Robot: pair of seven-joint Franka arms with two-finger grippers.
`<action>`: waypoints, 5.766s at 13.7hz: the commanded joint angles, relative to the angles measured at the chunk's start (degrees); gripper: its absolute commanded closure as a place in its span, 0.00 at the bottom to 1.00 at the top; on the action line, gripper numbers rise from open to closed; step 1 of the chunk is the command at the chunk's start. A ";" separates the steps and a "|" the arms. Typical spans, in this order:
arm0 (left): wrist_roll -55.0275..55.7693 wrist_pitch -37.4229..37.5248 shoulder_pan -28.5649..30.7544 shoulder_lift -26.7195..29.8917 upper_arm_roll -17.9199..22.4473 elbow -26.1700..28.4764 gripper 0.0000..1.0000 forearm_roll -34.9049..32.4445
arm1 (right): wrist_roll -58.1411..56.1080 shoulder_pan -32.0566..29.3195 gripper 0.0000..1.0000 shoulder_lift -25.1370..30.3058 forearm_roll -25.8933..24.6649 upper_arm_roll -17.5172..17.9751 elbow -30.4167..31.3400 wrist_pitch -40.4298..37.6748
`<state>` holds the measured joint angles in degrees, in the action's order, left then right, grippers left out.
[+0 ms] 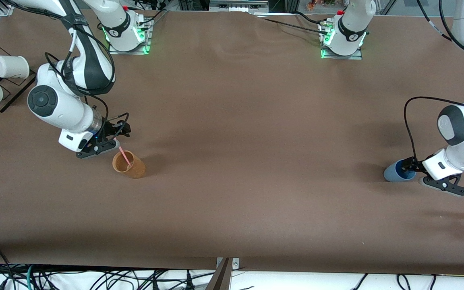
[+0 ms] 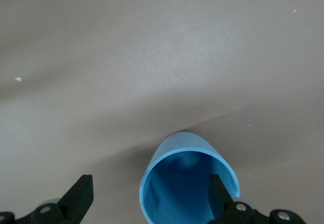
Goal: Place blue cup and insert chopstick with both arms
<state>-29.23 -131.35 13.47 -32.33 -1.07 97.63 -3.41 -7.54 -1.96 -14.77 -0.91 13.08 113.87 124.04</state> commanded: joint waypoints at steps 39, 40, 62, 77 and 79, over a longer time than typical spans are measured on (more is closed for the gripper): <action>59.11 15.75 -20.60 9.90 -26.44 -1.92 0.00 -7.58 | 27.20 17.94 1.00 8.28 7.22 3.62 -22.37 -38.44; 58.77 17.52 -19.28 12.27 -26.62 -1.92 0.00 -7.58 | 30.62 19.35 1.00 6.87 8.89 3.62 -23.51 -38.44; 32.22 41.61 -15.93 30.40 -3.33 -8.43 0.00 0.86 | 65.02 40.55 1.00 -23.11 7.86 3.18 -48.92 -19.81; 28.18 44.08 -13.82 30.14 -3.33 -8.60 0.00 3.94 | 52.66 23.52 0.00 -6.71 5.57 2.83 -37.61 -22.25; 28.09 44.08 -14.34 30.14 -3.50 -8.69 0.00 3.94 | 43.10 17.64 0.00 -1.51 5.66 2.83 -34.60 -28.04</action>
<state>0.07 -88.66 -0.53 -1.38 -4.47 91.06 -0.55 42.30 20.52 -23.82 4.36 14.92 71.37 98.69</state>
